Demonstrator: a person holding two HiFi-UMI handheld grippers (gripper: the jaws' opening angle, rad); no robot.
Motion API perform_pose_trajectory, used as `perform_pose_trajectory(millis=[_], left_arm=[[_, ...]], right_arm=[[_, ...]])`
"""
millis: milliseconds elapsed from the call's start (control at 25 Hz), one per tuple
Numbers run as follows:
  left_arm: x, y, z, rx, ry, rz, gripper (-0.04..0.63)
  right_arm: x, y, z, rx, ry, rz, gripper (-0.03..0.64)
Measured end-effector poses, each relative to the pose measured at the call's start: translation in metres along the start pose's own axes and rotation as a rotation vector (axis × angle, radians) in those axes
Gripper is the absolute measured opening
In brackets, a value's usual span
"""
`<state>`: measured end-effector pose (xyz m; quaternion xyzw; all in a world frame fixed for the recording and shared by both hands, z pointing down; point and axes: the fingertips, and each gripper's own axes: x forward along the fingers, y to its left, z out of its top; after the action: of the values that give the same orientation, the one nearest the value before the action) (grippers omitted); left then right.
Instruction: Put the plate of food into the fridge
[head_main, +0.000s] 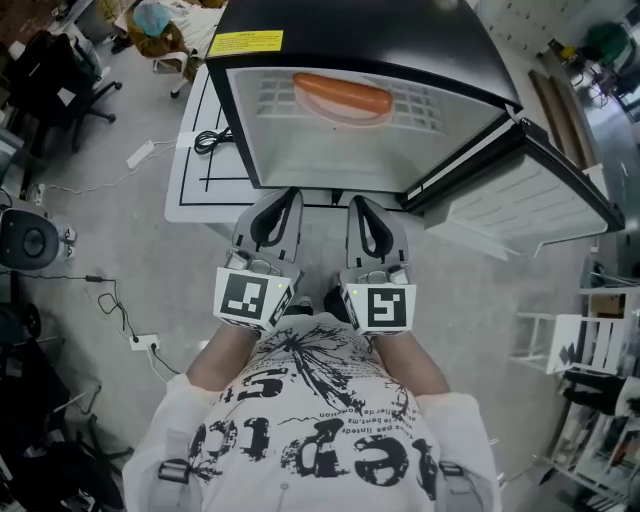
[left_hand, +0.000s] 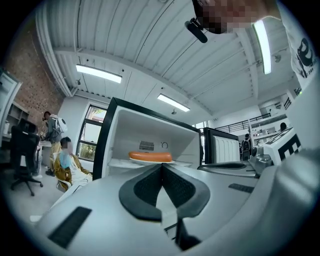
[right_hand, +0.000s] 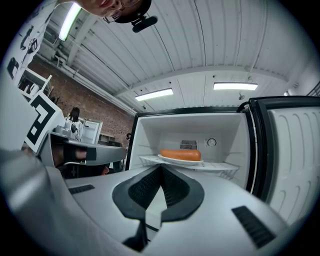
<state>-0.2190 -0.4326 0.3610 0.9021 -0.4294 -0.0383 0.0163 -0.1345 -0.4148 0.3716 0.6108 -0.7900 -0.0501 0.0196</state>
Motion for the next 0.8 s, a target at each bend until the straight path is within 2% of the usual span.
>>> perform_pose_trajectory(millis=[520, 800], left_arm=[[0.001, -0.0072, 0.0063, -0.04, -0.034, -0.048, 0.007], [0.0042, -0.0089, 0.0023, -0.08, -0.022, -0.078, 0.008]], right_arm=[[-0.0027, -0.0017, -0.0012, -0.024, 0.011, -0.028, 0.002], [-0.0015, -0.0038, -0.0022, -0.021, 0.036, -0.045, 0.002]])
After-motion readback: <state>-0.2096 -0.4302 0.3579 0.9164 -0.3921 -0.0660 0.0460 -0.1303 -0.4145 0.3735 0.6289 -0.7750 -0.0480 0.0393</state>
